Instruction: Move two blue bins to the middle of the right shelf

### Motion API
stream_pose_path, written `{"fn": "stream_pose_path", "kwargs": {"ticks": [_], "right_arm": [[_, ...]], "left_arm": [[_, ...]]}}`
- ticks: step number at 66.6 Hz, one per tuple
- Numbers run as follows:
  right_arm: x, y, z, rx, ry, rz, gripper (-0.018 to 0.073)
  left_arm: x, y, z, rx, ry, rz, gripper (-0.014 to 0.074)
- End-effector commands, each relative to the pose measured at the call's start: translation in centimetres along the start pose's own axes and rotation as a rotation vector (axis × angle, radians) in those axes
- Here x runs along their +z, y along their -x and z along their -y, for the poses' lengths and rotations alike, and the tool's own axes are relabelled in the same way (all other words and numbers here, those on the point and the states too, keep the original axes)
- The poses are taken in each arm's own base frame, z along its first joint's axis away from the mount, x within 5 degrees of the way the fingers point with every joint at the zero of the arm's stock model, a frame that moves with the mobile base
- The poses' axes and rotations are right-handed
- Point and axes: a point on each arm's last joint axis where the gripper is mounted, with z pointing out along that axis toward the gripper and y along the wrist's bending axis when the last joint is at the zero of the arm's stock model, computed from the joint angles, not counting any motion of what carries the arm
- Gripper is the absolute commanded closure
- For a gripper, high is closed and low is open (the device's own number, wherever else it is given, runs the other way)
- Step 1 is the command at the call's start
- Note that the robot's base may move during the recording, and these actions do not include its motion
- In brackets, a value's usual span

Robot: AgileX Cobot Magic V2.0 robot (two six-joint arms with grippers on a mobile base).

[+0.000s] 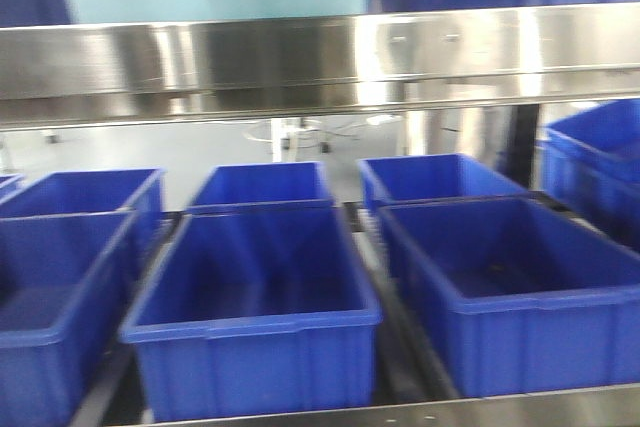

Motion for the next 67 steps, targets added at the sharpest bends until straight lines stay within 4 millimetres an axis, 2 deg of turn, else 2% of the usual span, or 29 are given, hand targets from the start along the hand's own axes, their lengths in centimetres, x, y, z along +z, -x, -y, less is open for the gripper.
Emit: {"fn": "stream_pose_path", "kwargs": {"ticks": [1,67], "right_arm": [[-0.58,0.66,-0.11,-0.013,0.011,0.062,0.0711],[-0.58,0.66,-0.11,-0.013,0.011,0.062,0.0711]], "left_arm": [[-1.14,0.64,0.75,-0.013,-0.070,0.060,0.0708],[-1.14,0.64,0.75,-0.013,-0.070,0.060,0.0708]]}}
